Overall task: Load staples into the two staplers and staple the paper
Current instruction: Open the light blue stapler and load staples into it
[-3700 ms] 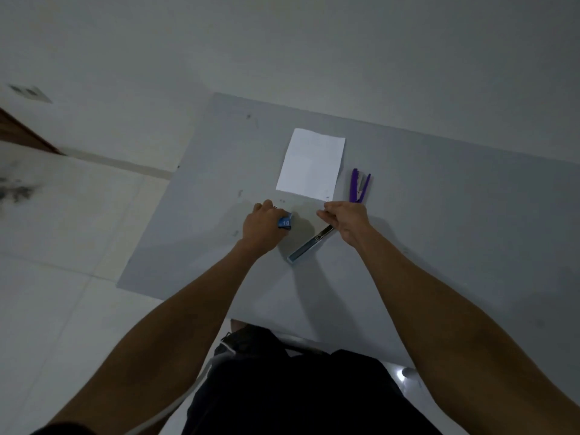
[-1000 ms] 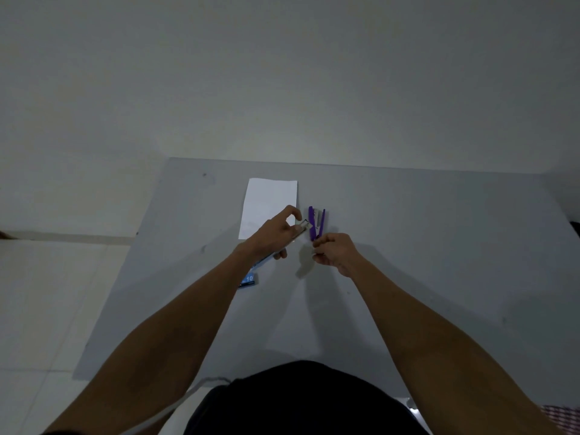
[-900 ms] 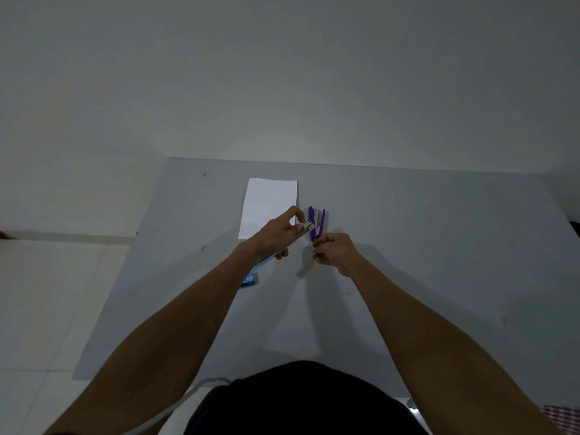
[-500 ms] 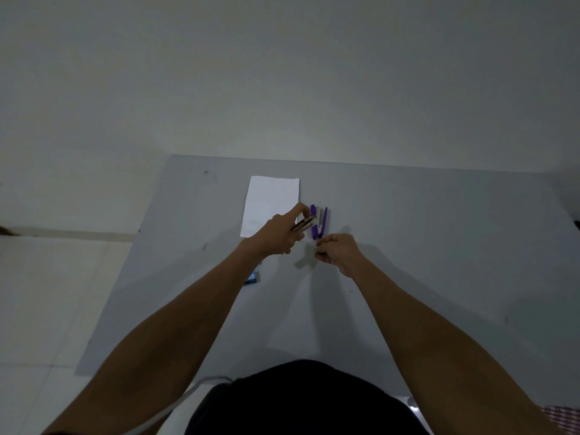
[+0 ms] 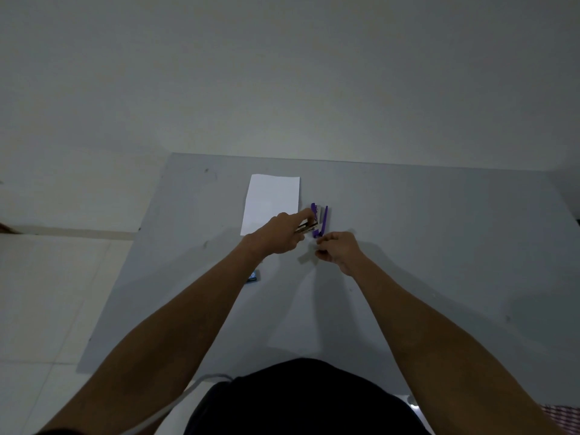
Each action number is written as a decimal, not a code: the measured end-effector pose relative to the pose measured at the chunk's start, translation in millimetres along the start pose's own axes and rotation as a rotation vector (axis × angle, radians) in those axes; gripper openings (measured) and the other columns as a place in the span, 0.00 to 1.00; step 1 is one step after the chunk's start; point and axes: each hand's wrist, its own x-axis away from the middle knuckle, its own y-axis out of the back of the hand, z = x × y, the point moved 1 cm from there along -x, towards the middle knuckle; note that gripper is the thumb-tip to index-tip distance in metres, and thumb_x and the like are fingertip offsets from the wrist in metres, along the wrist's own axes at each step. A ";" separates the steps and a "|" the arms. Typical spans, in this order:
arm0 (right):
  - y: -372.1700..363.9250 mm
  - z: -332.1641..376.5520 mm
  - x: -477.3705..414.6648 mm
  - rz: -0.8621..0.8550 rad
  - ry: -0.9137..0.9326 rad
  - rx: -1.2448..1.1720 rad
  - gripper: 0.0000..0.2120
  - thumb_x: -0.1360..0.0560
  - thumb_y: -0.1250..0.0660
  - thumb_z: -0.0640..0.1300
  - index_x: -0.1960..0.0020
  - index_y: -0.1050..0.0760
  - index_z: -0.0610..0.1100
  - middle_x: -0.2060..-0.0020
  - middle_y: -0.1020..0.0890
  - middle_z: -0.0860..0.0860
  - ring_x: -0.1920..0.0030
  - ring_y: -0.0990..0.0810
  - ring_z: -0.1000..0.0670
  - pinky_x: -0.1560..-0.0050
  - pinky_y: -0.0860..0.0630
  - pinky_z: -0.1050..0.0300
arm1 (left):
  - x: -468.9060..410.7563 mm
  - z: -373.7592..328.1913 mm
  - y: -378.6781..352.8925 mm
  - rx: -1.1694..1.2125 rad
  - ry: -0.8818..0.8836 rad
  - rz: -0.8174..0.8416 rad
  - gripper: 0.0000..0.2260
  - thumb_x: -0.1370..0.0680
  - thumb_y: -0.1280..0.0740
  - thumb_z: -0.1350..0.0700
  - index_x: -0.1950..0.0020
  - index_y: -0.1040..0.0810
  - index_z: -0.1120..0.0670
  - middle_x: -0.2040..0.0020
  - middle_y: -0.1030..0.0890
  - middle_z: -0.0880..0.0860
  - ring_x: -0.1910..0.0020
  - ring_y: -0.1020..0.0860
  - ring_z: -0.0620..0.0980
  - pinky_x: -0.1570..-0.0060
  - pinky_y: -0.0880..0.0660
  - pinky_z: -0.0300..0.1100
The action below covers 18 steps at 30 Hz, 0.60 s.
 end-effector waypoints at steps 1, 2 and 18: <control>0.0 -0.3 -0.3 0.002 0.003 0.009 0.04 0.28 0.31 0.30 0.58 0.21 0.37 0.52 0.20 0.38 0.55 0.19 0.44 0.58 0.19 0.56 | 0.0 0.7 -0.2 -0.002 -0.003 0.007 0.16 0.23 0.34 0.61 0.37 0.32 0.53 0.51 0.19 0.59 0.61 0.25 0.53 0.59 0.30 0.43; -0.1 -0.8 -0.4 0.001 0.005 0.021 0.04 0.28 0.31 0.31 0.59 0.21 0.38 0.52 0.20 0.38 0.54 0.19 0.44 0.57 0.19 0.55 | -0.3 1.5 -0.7 -0.003 -0.005 0.015 0.16 0.23 0.34 0.61 0.37 0.32 0.53 0.51 0.19 0.59 0.61 0.25 0.53 0.59 0.30 0.43; -15.4 -37.3 5.4 -0.026 0.198 0.551 0.07 0.32 0.31 0.30 0.56 0.18 0.38 0.53 0.17 0.42 0.51 0.18 0.42 0.47 0.19 0.46 | 15.1 11.8 -11.2 0.018 0.042 0.027 0.10 0.23 0.34 0.59 0.44 0.31 0.55 0.56 0.23 0.56 0.63 0.27 0.54 0.62 0.29 0.44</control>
